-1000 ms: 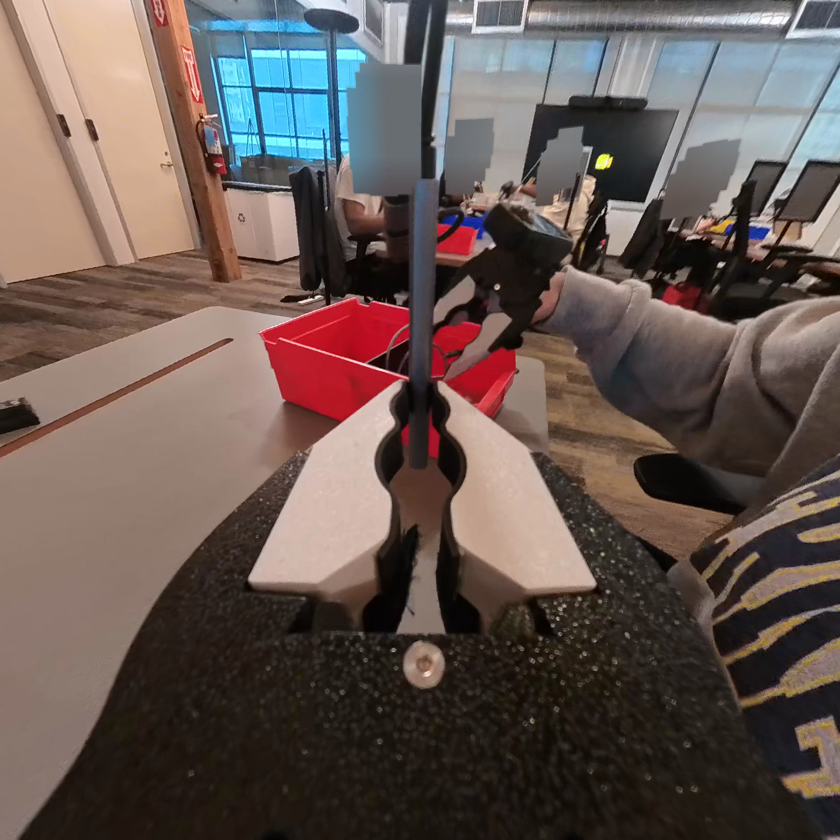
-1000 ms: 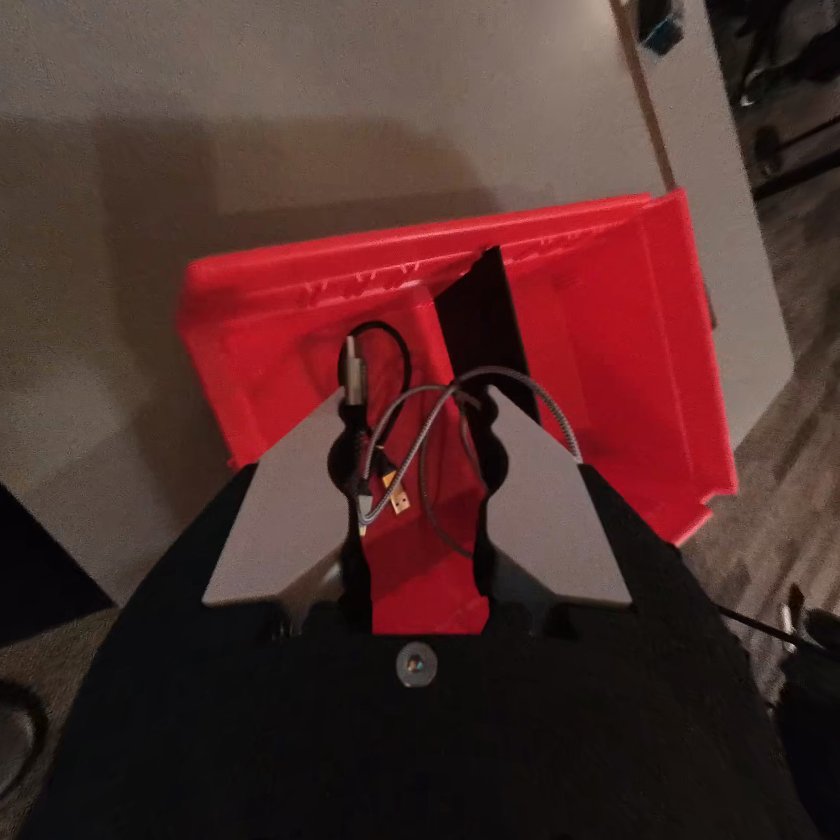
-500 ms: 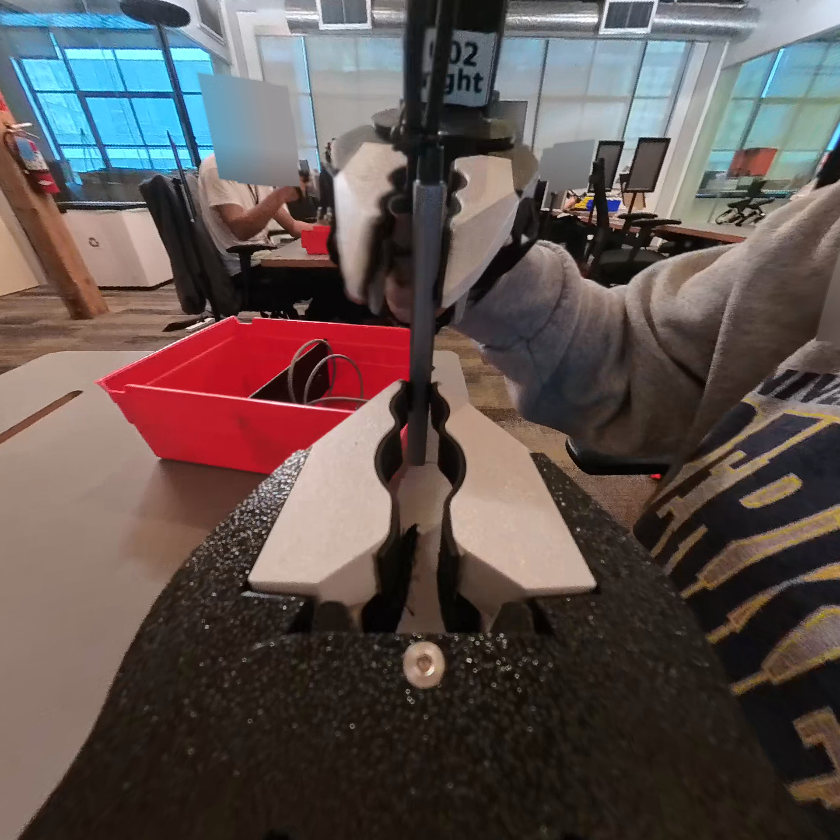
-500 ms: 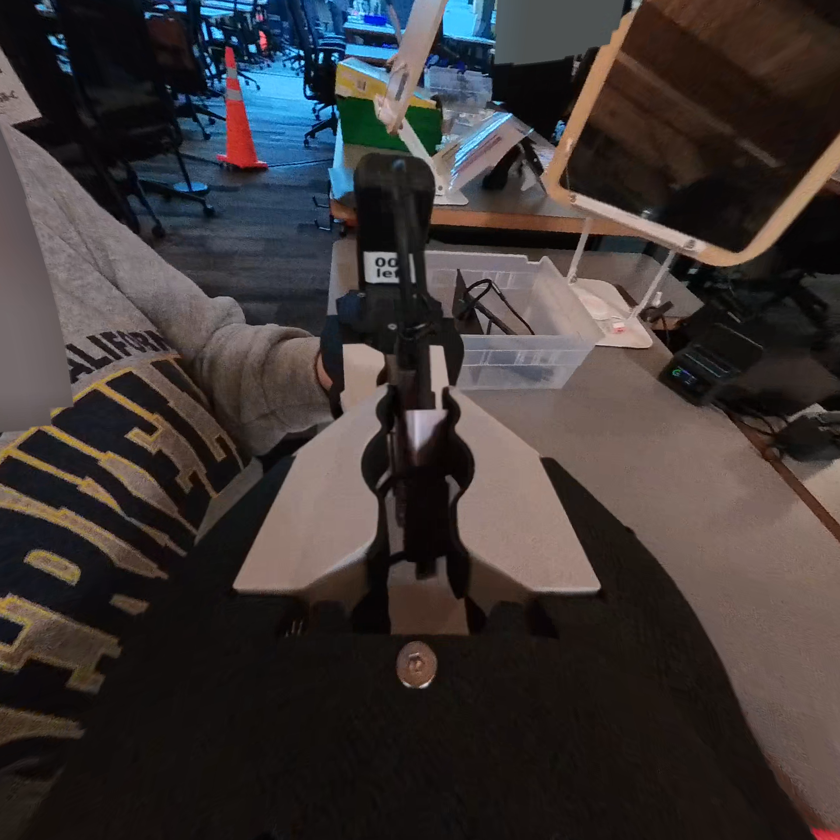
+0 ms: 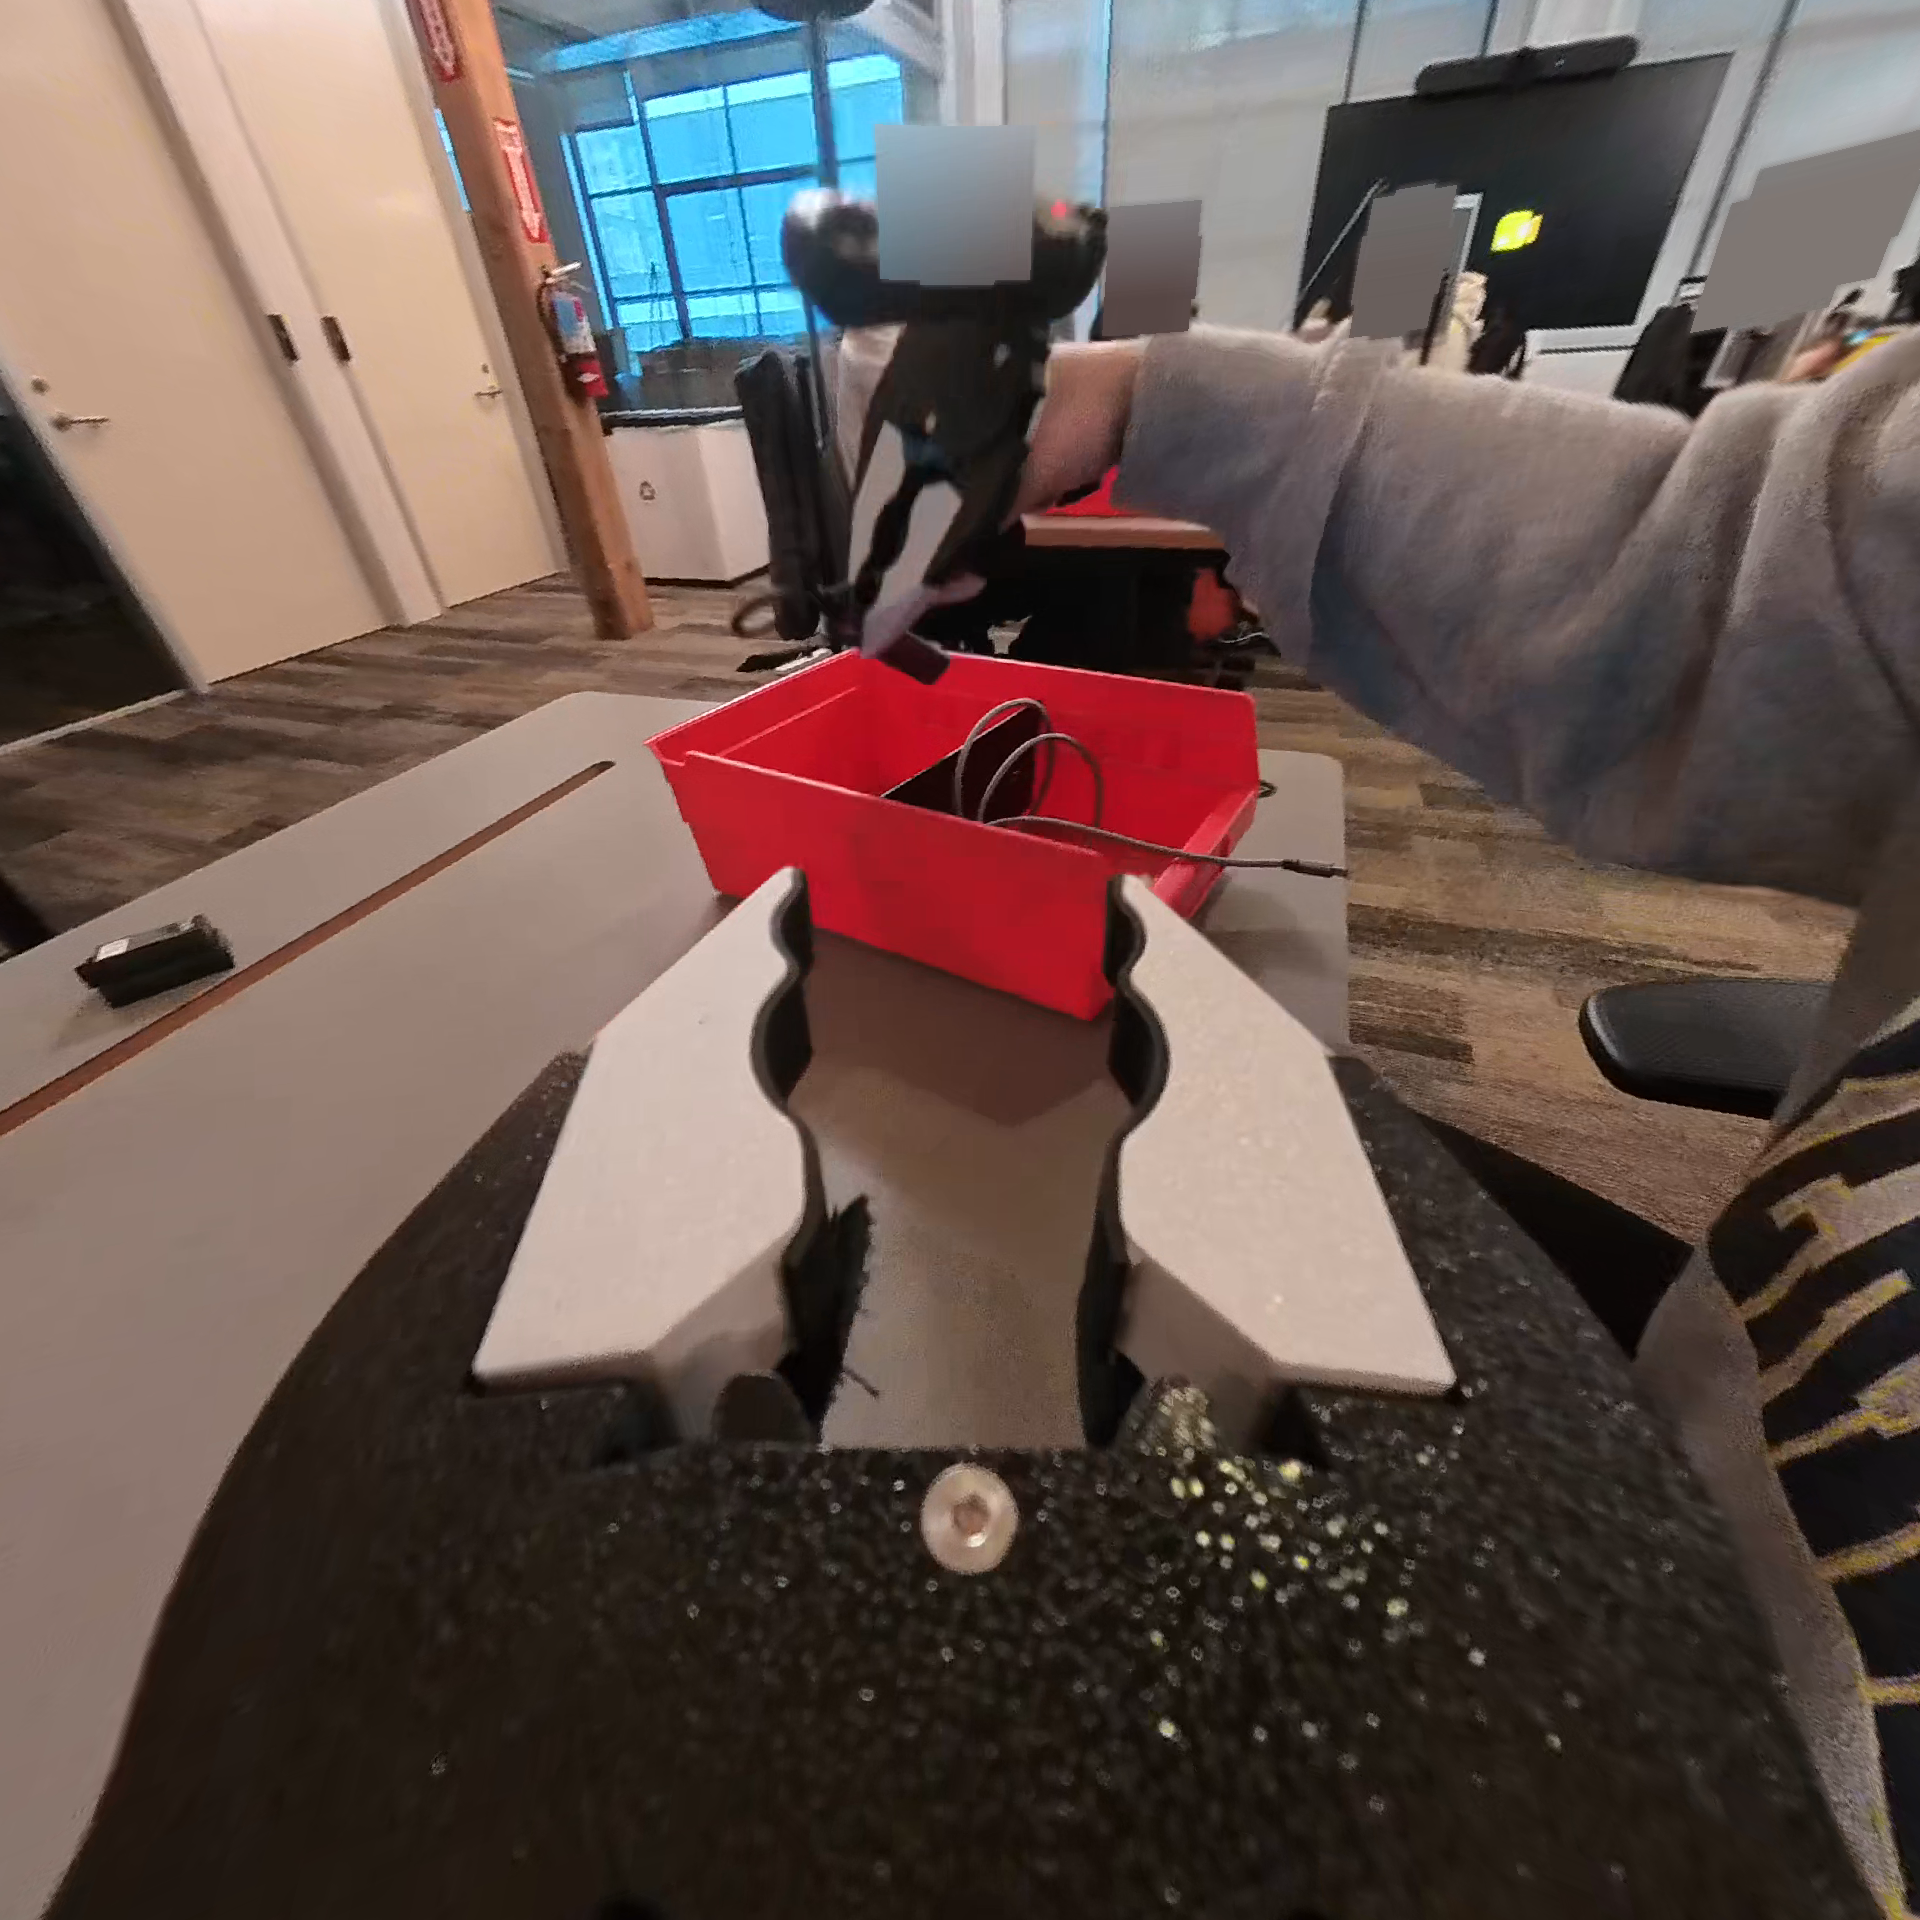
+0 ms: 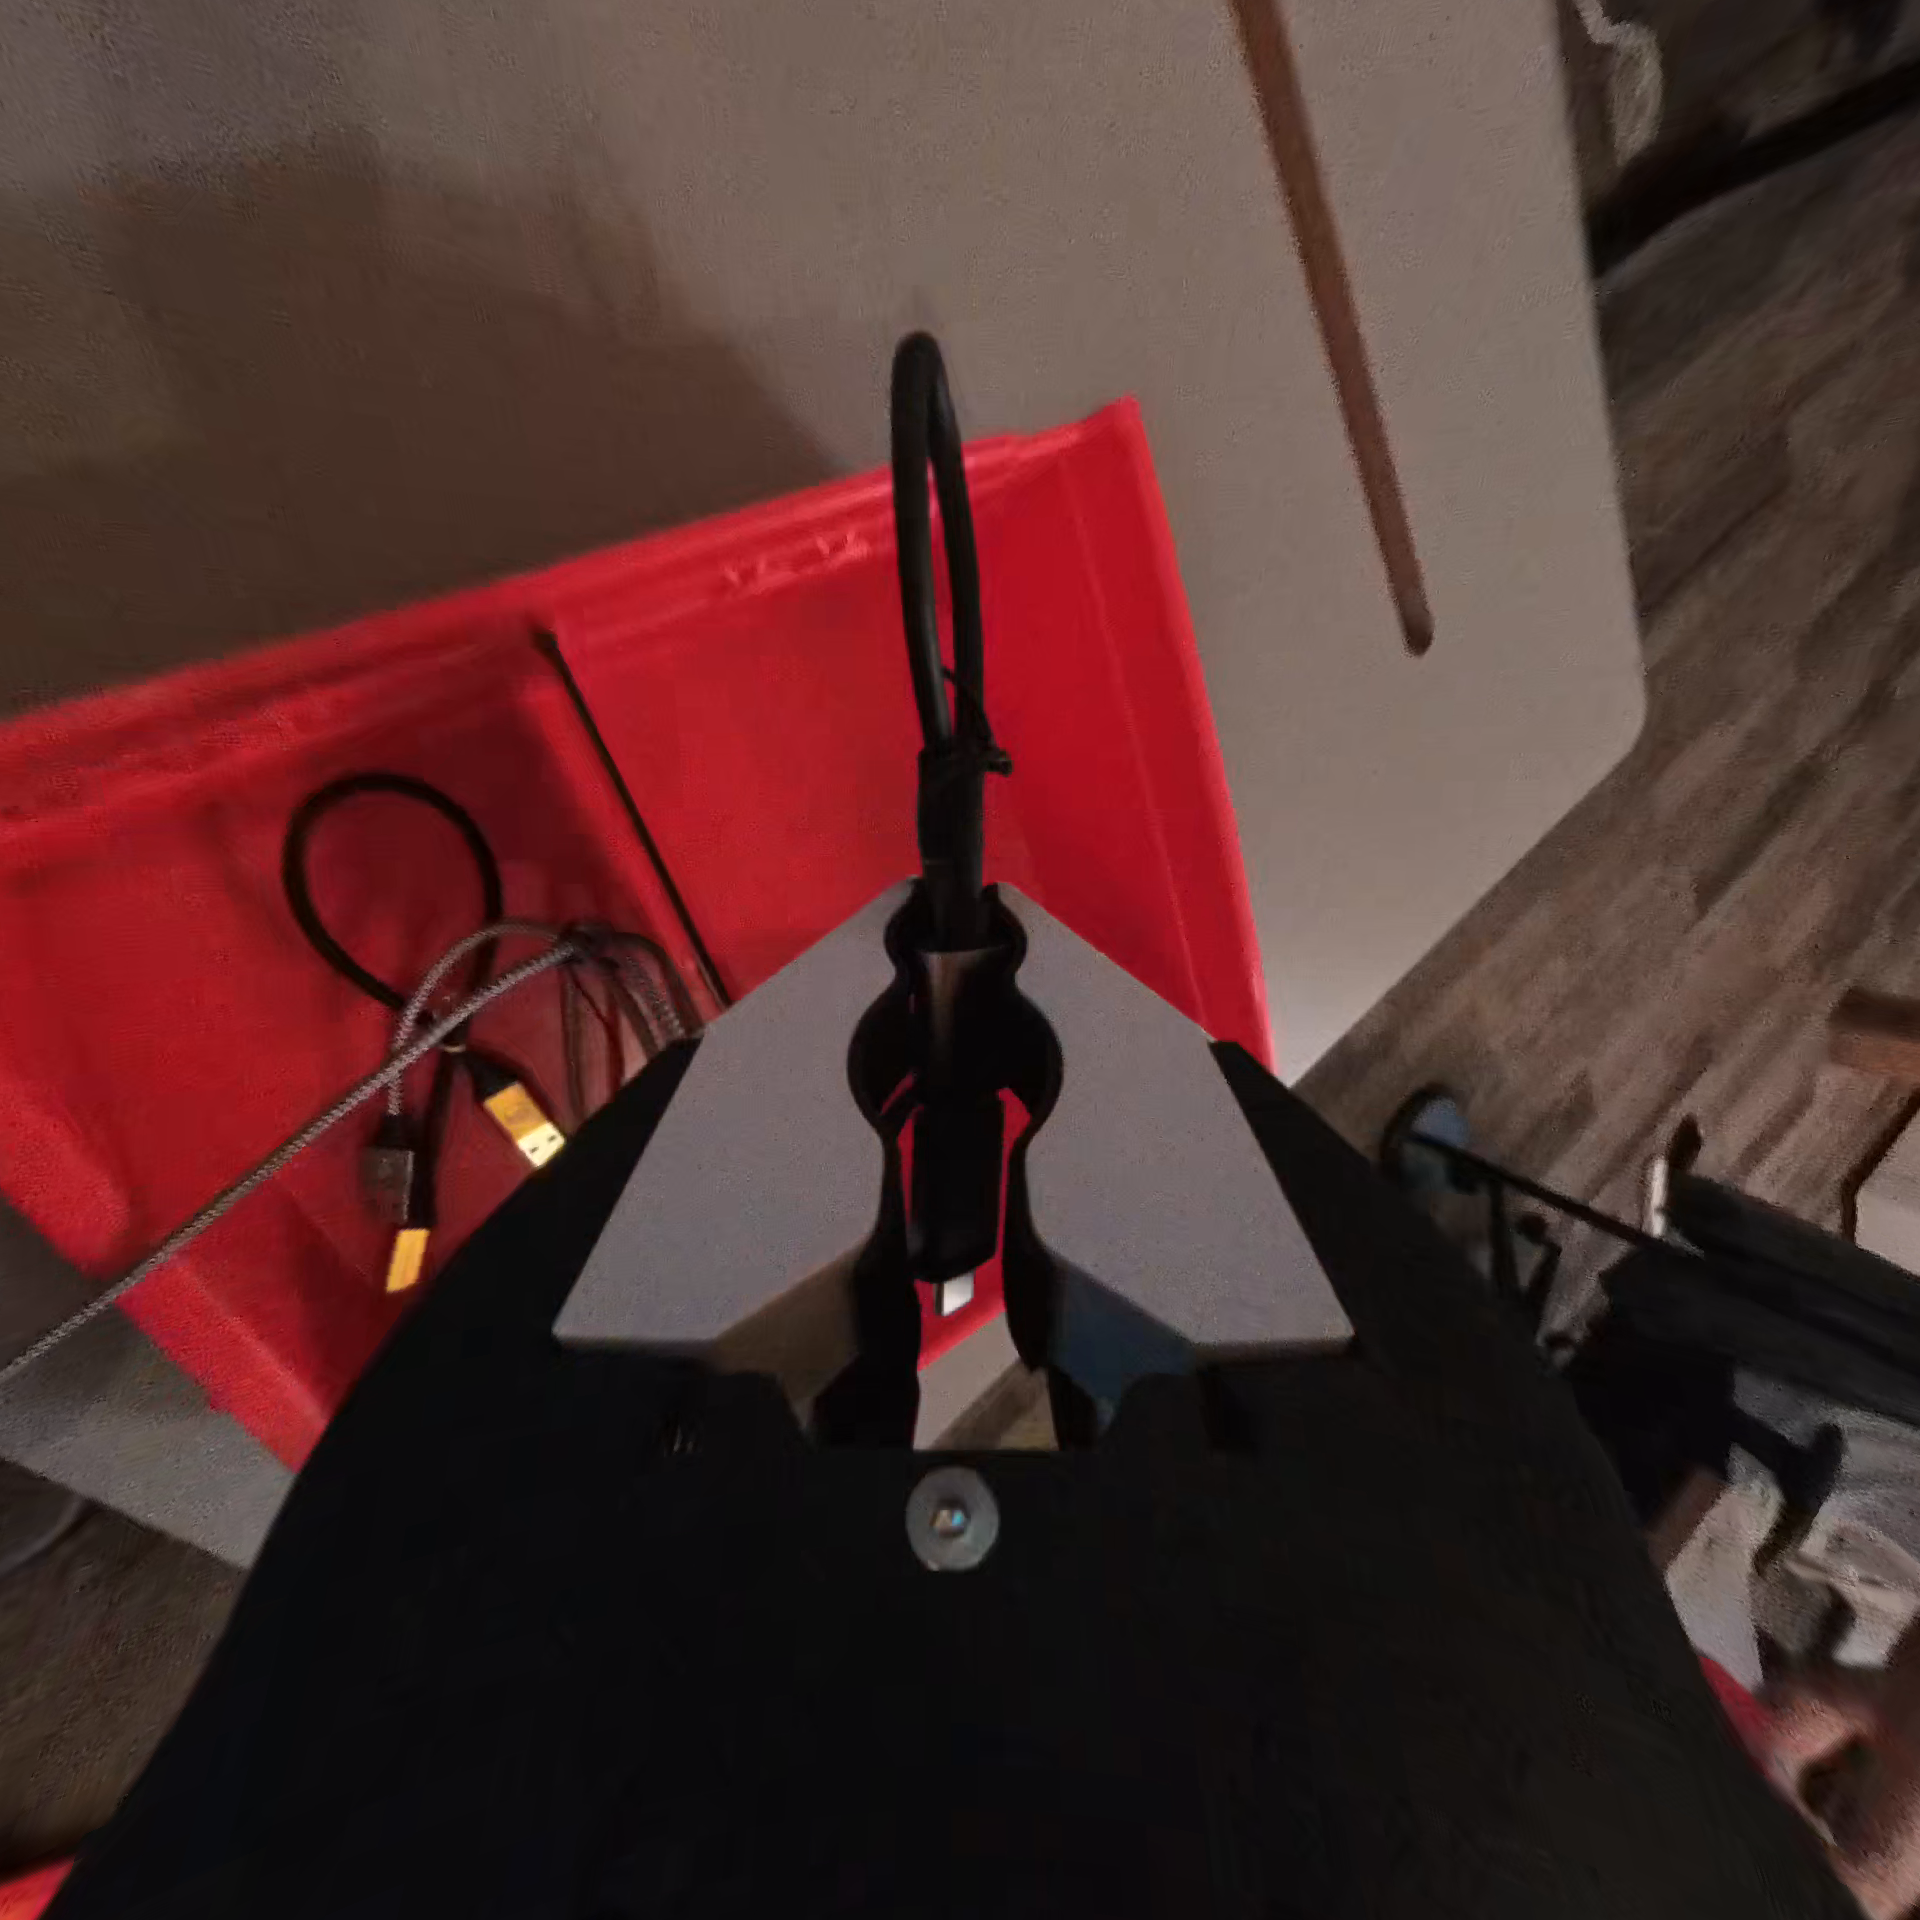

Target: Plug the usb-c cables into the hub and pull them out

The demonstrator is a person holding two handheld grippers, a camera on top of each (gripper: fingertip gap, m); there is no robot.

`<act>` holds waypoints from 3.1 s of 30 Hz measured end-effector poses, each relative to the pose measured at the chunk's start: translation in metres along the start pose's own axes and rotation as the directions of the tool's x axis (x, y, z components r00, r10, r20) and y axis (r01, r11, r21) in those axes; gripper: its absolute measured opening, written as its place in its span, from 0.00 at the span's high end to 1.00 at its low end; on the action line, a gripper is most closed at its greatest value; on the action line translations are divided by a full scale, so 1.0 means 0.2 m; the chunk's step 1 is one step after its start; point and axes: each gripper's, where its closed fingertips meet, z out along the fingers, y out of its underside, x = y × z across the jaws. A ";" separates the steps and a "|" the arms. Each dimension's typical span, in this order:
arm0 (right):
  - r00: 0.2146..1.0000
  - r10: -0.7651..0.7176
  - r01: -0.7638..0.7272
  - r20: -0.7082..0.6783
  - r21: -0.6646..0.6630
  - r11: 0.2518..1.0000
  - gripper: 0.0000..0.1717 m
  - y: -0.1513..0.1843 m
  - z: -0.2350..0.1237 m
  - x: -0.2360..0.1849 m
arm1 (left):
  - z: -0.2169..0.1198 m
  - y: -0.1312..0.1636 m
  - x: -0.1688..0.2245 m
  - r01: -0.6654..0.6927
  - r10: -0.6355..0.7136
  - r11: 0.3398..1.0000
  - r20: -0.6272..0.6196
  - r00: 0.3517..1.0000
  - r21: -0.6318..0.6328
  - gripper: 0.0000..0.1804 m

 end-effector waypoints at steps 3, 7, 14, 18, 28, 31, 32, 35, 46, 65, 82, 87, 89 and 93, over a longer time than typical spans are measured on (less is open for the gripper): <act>1.000 -0.002 0.007 0.030 -0.150 0.989 0.93 0.11 0.19 -0.01 | -0.02 0.01 -0.01 0.001 -0.001 1.000 0.025 1.000 -0.013 0.68; 0.996 0.077 -0.067 0.051 -0.171 0.983 0.81 0.13 0.27 -0.05 | -0.09 0.02 -0.03 -0.018 0.021 0.999 0.070 0.997 -0.043 0.68; 0.934 0.225 -0.187 -0.277 0.158 0.970 0.71 -0.21 -0.16 -0.06 | -0.55 -0.10 -0.33 -0.029 0.054 0.998 0.431 0.901 -0.064 0.71; 0.928 0.313 -0.174 -0.201 0.510 0.843 0.71 -0.61 -0.35 -0.31 | -0.91 -0.06 -0.63 0.086 0.033 0.984 0.635 0.772 -0.156 0.73; 0.982 0.156 -0.156 0.105 0.918 0.365 0.72 -1.22 -0.17 -0.92 | -1.15 0.61 -1.18 0.393 0.164 0.450 0.507 0.846 -0.802 0.73; 0.971 0.176 -0.209 0.162 0.931 0.300 0.72 -1.23 -0.08 -0.95 | -1.11 0.74 -1.21 0.437 0.041 0.330 0.475 0.879 -0.837 0.75; 0.964 0.194 -0.232 0.183 0.933 0.274 0.73 -1.22 -0.06 -0.94 | -1.10 0.78 -1.22 0.450 -0.001 0.289 0.470 0.883 -0.845 0.75; 0.953 0.209 -0.268 0.221 0.936 0.231 0.73 -1.20 -0.07 -0.92 | -1.10 0.91 -1.25 0.504 -0.084 0.155 0.497 0.863 -0.849 0.73; 0.963 0.214 -0.213 0.162 0.947 0.242 0.74 -1.16 -0.07 -0.96 | -1.14 0.73 -1.34 0.510 0.068 0.169 0.526 0.848 -0.844 0.89; 0.874 0.143 -0.459 0.464 0.886 -0.071 0.80 -1.26 -0.99 -0.74 | -0.08 -0.56 -0.55 -0.626 0.813 0.581 0.396 0.427 -0.520 0.89; 0.982 -0.174 0.004 0.080 0.901 0.433 0.96 -1.15 -0.67 -0.96 | -0.02 -0.17 -0.30 -0.552 0.668 0.697 0.136 0.732 -0.457 0.74; 0.902 -0.417 0.109 0.109 0.879 0.465 0.96 -1.08 -0.64 -1.10 | -0.06 0.02 -0.16 -0.444 0.454 0.763 -0.100 0.885 -0.470 0.83; 0.871 -0.471 0.122 0.137 0.870 0.478 0.96 -1.06 -0.64 -1.13 | -0.06 0.05 -0.13 -0.419 0.406 0.781 -0.133 0.904 -0.464 0.89; 0.858 -0.489 0.137 0.158 0.848 0.513 0.96 -1.06 -0.61 -1.17 | -0.08 0.08 -0.15 -0.401 0.391 0.786 -0.124 0.912 -0.470 0.96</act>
